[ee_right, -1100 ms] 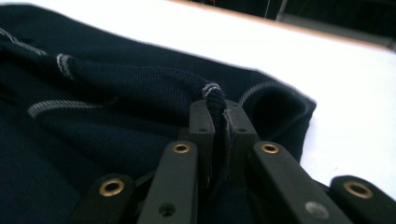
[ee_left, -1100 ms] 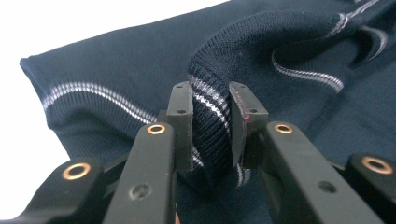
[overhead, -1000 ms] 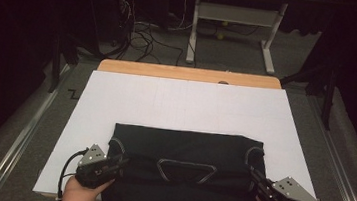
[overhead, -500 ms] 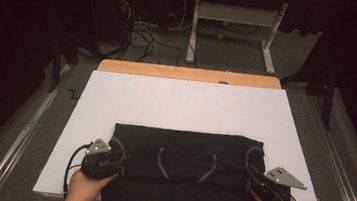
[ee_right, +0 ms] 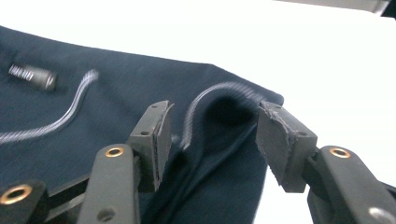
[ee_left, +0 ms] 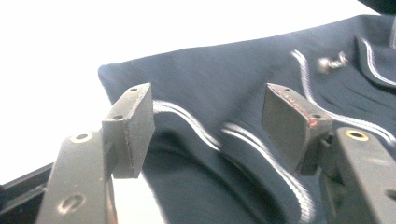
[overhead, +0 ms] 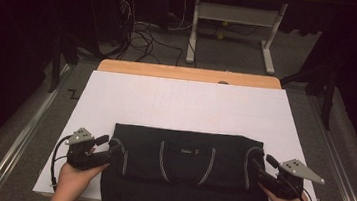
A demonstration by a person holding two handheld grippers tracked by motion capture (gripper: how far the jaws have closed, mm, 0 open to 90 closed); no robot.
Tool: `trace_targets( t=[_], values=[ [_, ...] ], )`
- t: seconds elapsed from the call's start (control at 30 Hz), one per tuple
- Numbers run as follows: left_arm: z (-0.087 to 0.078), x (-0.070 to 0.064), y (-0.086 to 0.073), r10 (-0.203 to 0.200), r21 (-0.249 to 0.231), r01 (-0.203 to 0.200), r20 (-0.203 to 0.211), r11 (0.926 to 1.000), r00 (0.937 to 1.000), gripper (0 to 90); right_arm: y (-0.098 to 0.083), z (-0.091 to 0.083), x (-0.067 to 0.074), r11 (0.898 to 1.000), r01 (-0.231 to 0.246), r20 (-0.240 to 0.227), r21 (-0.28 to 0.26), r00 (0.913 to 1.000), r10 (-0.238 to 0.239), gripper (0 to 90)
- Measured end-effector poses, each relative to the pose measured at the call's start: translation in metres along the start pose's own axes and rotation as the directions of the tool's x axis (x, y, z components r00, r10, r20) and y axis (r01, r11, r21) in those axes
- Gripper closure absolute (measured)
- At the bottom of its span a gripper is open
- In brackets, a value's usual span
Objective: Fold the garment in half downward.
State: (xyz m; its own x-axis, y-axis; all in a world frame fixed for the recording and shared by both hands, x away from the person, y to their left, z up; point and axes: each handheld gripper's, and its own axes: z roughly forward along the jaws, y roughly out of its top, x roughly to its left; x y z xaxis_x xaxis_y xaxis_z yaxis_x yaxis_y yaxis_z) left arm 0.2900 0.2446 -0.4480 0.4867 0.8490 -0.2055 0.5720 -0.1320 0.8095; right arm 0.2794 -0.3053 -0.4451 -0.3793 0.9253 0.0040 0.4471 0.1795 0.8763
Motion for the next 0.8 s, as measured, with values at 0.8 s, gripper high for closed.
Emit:
trace_targets(
  t=[0.8],
  values=[
    [0.065,0.009,0.012,0.027,0.23,-0.003,-0.102,0.9732,0.9945,45.7,0.015,0.07,-0.024,0.96,-0.022,0.034,0.278,0.9993,0.013,54.6]
  ],
)
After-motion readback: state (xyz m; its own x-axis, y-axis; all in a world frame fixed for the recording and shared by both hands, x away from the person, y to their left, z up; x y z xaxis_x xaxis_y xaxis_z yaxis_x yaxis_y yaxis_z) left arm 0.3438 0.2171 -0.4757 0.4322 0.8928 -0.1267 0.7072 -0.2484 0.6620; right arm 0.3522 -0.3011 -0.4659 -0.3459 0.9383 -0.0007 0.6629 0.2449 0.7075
